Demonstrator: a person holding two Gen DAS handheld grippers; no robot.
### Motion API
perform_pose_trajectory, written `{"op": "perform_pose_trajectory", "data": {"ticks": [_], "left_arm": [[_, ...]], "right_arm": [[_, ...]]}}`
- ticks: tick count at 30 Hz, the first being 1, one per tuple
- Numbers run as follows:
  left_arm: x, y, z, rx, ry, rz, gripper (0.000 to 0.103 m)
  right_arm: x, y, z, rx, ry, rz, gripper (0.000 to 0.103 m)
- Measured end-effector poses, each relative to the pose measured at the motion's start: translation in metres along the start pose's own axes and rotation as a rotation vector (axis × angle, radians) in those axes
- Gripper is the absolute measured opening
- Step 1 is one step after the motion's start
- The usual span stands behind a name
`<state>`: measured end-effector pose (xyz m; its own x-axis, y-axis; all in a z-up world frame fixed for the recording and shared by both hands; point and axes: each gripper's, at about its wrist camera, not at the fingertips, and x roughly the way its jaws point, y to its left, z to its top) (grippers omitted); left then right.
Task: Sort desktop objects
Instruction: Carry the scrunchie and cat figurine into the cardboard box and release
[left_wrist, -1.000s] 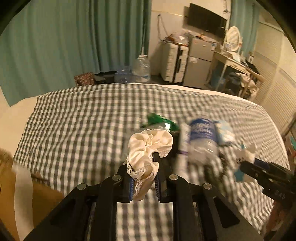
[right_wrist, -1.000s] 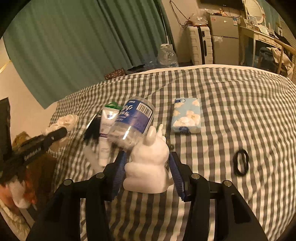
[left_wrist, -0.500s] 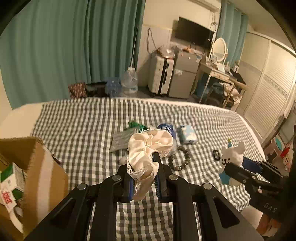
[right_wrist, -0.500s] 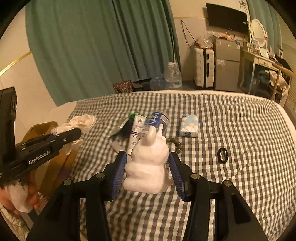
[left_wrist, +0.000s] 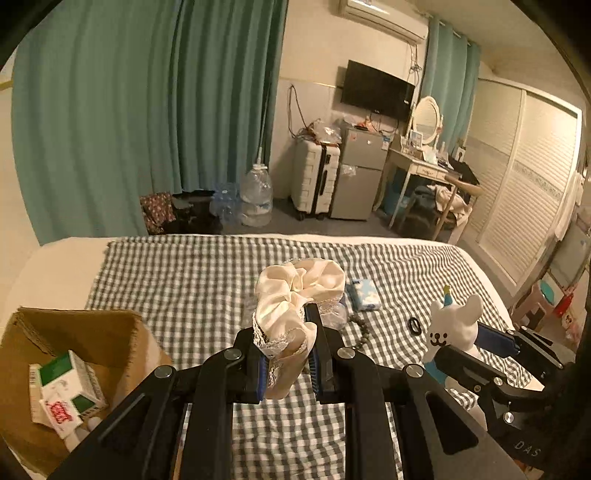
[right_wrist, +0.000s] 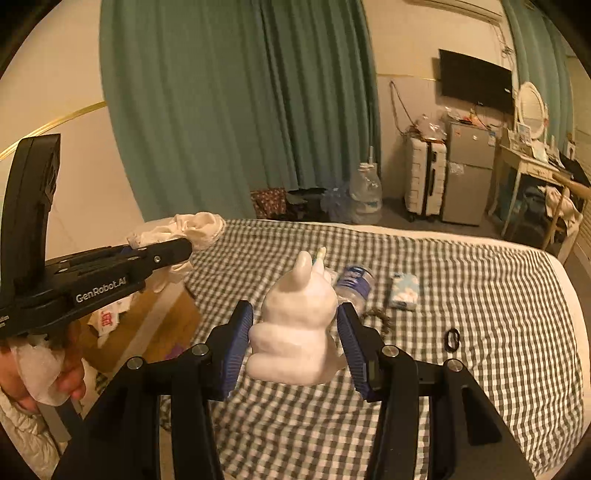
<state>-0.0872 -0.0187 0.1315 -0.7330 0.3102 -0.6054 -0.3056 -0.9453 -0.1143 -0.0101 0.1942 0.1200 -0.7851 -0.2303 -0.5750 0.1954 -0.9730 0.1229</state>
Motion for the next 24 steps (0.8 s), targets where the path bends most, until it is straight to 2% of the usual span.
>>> {"op": "perform_pose_trajectory", "data": {"ticks": [5, 9, 18, 21, 24], "left_arm": [[-0.031, 0.035, 0.007, -0.055, -0.043, 0.016, 0.017], [-0.051, 0.074, 0.007, -0.088, -0.062, 0.059, 0.018], [-0.068, 0.182, -0.033, -0.198, -0.039, 0.262, 0.018], [-0.064, 0.210, -0.050, -0.229, -0.017, 0.313, 0.018], [-0.057, 0.237, -0.067, -0.273, 0.011, 0.336, 0.018]], "right_arm": [[-0.006, 0.037, 0.014, -0.049, -0.039, 0.021, 0.047], [0.004, 0.072, 0.026, -0.071, -0.035, 0.093, 0.047], [0.068, 0.166, 0.036, -0.109, 0.062, 0.293, 0.047], [0.094, 0.193, 0.031, -0.133, 0.116, 0.332, 0.047], [0.118, 0.212, 0.025, -0.154, 0.146, 0.325, 0.047]]}}
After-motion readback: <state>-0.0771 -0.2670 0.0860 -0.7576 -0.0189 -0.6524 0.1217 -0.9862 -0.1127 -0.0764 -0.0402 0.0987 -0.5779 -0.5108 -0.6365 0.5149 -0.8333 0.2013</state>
